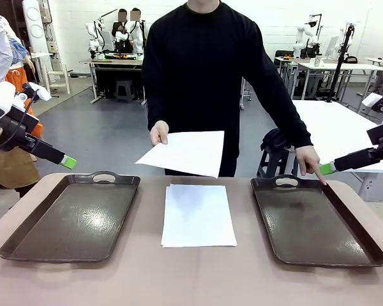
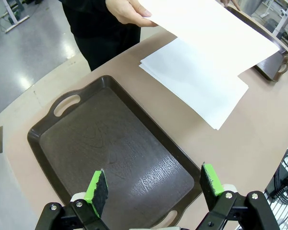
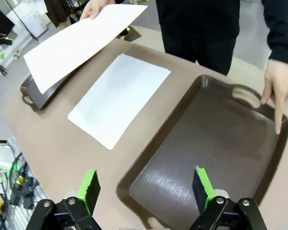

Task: Sort the A4 documents.
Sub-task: Receive the A4 Paper.

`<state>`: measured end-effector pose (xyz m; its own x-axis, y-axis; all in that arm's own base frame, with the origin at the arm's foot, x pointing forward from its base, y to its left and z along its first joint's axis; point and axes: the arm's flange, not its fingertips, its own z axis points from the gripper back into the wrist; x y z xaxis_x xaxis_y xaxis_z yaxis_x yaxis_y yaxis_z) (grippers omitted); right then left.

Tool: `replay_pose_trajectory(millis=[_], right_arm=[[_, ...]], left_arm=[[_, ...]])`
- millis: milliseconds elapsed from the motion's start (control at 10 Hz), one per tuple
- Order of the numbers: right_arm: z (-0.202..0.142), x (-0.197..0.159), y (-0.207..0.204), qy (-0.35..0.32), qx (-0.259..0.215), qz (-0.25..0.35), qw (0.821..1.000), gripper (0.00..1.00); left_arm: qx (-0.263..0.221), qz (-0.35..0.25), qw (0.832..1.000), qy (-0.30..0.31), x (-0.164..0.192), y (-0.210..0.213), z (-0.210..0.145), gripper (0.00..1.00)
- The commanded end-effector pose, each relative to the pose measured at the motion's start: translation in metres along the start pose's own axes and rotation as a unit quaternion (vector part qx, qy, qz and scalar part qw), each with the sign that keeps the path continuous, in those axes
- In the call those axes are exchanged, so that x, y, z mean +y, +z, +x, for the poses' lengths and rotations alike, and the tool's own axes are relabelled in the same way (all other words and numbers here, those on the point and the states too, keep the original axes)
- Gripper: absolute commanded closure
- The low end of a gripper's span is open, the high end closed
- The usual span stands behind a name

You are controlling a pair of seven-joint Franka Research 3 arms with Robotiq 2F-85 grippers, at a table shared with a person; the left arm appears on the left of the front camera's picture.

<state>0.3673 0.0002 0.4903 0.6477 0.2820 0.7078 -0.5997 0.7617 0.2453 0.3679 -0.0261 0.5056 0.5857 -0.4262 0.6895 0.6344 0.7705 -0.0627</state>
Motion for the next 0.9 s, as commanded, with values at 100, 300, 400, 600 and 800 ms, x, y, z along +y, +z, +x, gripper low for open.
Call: replay_pose_trajectory(millis=[100, 300, 400, 600, 800], right_arm=[[0.003, -0.006, -0.029, -0.094, 0.037, 0.05, 0.994, 0.0], [0.004, -0.001, -0.065, -0.141, 0.071, 0.102, 0.982, 0.0], [0.007, -0.001, -0.084, -0.175, 0.07, 0.135, 0.973, 0.0], [0.016, 0.002, -0.116, -0.229, 0.066, 0.202, 0.95, 0.0], [0.033, 0.006, -0.151, -0.257, 0.06, 0.258, 0.93, 0.0]], left_arm=[[-0.001, -0.001, 1.0, 0.0, 0.001, 0.0, 0.0, 0.0], [-0.001, -0.001, 1.0, 0.0, 0.001, 0.0, 0.0, 0.0], [-0.001, -0.001, 1.0, 0.0, 0.001, 0.0, 0.0, 0.0], [-0.001, -0.001, 1.0, 0.0, 0.001, 0.0, 0.0, 0.0], [-0.001, -0.001, 1.0, 0.0, 0.001, 0.0, 0.0, 0.0]])
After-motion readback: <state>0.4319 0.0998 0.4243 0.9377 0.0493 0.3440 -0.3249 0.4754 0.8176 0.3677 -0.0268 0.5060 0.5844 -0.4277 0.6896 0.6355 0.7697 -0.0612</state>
